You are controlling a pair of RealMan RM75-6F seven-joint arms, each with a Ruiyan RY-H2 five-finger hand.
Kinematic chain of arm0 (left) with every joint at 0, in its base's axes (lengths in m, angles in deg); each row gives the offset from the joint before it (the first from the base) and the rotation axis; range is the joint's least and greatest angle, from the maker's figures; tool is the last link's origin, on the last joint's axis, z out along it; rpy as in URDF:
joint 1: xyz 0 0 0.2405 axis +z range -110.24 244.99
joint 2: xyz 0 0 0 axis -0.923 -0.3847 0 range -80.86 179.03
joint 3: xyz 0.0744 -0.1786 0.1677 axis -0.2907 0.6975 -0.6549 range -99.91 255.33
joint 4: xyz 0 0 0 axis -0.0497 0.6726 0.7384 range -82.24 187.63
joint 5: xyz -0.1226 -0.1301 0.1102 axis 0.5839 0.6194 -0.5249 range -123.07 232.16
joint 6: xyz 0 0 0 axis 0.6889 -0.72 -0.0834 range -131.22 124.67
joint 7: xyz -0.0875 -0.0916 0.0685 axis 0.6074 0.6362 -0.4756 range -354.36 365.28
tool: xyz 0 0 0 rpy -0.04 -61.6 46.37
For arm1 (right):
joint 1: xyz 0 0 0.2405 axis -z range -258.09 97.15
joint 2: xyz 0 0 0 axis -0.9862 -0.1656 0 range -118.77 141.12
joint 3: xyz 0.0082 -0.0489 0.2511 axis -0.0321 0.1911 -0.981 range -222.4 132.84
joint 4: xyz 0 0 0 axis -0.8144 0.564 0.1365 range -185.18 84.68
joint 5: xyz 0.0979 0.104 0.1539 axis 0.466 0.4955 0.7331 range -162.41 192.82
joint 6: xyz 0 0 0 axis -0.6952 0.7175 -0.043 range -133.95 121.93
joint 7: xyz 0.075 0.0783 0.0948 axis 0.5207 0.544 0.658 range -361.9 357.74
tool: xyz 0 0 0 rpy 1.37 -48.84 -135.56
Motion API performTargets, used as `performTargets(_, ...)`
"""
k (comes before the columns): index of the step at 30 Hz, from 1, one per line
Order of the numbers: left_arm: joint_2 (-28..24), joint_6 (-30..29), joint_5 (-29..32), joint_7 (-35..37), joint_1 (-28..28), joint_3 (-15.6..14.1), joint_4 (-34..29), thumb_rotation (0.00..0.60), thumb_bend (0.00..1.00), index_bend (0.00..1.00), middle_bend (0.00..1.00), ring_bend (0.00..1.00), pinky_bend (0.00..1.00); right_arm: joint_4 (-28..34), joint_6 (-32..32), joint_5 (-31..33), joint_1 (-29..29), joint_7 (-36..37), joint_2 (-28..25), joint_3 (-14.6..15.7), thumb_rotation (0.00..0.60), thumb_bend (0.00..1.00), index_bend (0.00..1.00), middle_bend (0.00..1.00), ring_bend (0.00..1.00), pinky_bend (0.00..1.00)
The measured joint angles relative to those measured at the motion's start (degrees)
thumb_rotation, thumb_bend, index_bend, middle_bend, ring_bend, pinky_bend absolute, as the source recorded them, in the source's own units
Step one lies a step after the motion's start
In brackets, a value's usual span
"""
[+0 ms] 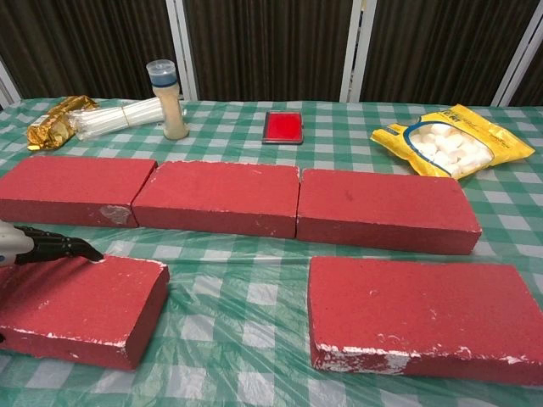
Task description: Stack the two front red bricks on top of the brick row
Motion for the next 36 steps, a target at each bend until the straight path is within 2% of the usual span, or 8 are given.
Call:
performTargets(8, -0.3, -2.6, -3.6, 4.5, 1.0, 0.2, 0.5, 0.6, 0.67, 0.84, 1.0, 1.0, 1.0, 0.0, 0.0, 0.1, 0.0, 0.1, -0.1, -0.1, 0.559, 0.18, 0.0, 0.0, 0.0, 0.0)
performTargets(16, -1.7, -8.0, -8.0, 11.3, 2.4, 1.0, 0.9, 0.6, 0.67, 0.84, 1.0, 1.0, 1.0, 0.1, 0.2, 0.3, -0.1, 0.1, -0.1, -0.1, 0.56, 0.18, 0.0, 0.0, 0.0, 0.0)
performTargets(22, -2.8, -11.6, -9.5, 13.5, 2.4, 3.9, 0.7, 0.6, 0.67, 0.84, 1.0, 1.0, 1.0, 0.0, 0.5, 0.7, -0.2, -0.1, -0.1, -0.4, 0.56, 0.18, 0.0, 0.0, 0.0, 0.0)
performTargets(28, -2.1, -10.0, -5.8, 12.4, -0.1, 8.1, 1.2, 0.6, 0.66, 0.84, 1.0, 1.0, 1.0, 0.1, 1.1, 1.7, -0.6, -0.6, 0.2, -0.9, 0.559, 0.18, 0.0, 0.0, 0.0, 0.0)
performTargets(36, 1.3, -1.2, 3.3, 9.8, -6.8, 13.6, 5.5, 0.6, 0.66, 0.84, 1.0, 1.0, 1.0, 0.2, 1.9, 4.0, -1.1, -1.3, 0.6, -2.1, 0.56, 0.17, 0.0, 0.0, 0.0, 0.0)
